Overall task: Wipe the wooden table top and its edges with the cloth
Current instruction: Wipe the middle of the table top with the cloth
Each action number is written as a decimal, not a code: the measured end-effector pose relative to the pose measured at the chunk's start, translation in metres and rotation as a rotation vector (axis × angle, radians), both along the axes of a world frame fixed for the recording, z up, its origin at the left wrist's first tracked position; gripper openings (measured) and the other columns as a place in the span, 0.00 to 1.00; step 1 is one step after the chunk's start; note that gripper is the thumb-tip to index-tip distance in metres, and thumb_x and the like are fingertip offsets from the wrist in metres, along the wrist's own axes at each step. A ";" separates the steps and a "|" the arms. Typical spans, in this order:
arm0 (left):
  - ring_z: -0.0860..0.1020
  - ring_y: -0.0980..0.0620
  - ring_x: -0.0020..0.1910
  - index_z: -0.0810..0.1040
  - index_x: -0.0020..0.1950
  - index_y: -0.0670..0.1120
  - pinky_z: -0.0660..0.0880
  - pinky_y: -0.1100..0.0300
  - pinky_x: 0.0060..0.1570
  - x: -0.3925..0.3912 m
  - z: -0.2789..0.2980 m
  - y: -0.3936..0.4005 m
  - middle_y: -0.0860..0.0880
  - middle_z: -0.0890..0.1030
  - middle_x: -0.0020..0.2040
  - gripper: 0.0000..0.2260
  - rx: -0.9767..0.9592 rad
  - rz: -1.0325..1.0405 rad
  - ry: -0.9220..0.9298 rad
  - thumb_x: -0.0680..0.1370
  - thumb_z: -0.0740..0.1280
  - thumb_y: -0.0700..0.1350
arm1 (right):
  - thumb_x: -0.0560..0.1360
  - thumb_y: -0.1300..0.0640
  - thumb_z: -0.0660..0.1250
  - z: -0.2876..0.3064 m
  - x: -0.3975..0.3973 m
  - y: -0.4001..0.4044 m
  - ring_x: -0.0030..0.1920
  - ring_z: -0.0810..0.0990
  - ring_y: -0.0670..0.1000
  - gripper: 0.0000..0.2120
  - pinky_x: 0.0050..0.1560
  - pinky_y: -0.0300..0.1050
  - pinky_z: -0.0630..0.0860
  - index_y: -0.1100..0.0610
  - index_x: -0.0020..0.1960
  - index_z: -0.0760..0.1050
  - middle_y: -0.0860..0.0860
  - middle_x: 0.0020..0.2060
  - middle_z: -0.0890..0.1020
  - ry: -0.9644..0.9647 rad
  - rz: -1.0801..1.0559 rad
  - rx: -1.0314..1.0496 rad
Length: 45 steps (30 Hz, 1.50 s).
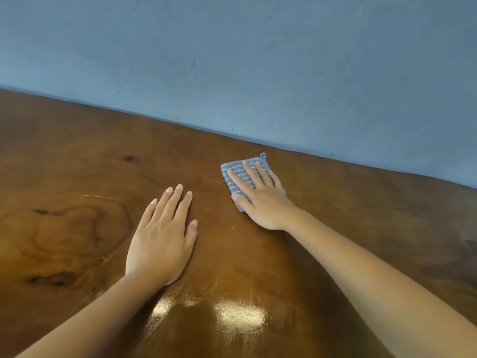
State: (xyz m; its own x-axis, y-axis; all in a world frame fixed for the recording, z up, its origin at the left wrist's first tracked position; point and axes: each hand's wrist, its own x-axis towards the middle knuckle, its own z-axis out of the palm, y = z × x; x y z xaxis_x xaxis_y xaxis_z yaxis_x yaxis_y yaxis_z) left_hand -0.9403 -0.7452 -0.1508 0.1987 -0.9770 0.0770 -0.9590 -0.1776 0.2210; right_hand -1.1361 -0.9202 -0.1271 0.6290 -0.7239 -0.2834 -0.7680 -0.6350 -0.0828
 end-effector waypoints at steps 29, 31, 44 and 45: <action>0.47 0.58 0.82 0.55 0.83 0.55 0.48 0.54 0.81 0.003 0.005 -0.010 0.56 0.53 0.83 0.26 0.007 0.060 0.033 0.85 0.48 0.60 | 0.79 0.30 0.34 0.014 -0.144 -0.023 0.78 0.27 0.45 0.28 0.78 0.52 0.31 0.30 0.78 0.33 0.42 0.81 0.33 -0.011 0.192 -0.005; 0.47 0.58 0.82 0.55 0.83 0.55 0.48 0.54 0.81 -0.002 0.005 -0.010 0.56 0.53 0.83 0.26 0.013 0.066 0.016 0.85 0.50 0.59 | 0.81 0.32 0.36 0.011 -0.155 -0.065 0.80 0.31 0.47 0.28 0.79 0.53 0.34 0.31 0.79 0.36 0.43 0.82 0.36 -0.020 0.093 -0.016; 0.51 0.50 0.83 0.56 0.83 0.50 0.51 0.51 0.81 -0.012 0.010 -0.008 0.50 0.55 0.84 0.27 0.081 0.092 -0.056 0.85 0.49 0.57 | 0.83 0.36 0.37 0.001 -0.134 -0.062 0.80 0.32 0.58 0.28 0.78 0.61 0.33 0.38 0.81 0.36 0.51 0.82 0.36 -0.029 -0.351 0.009; 0.52 0.50 0.83 0.57 0.83 0.50 0.52 0.51 0.81 -0.013 0.012 -0.008 0.49 0.55 0.84 0.27 0.083 0.099 -0.066 0.85 0.49 0.57 | 0.83 0.36 0.36 0.001 -0.131 -0.043 0.80 0.31 0.59 0.28 0.78 0.62 0.33 0.39 0.81 0.35 0.52 0.82 0.35 -0.025 -0.319 0.013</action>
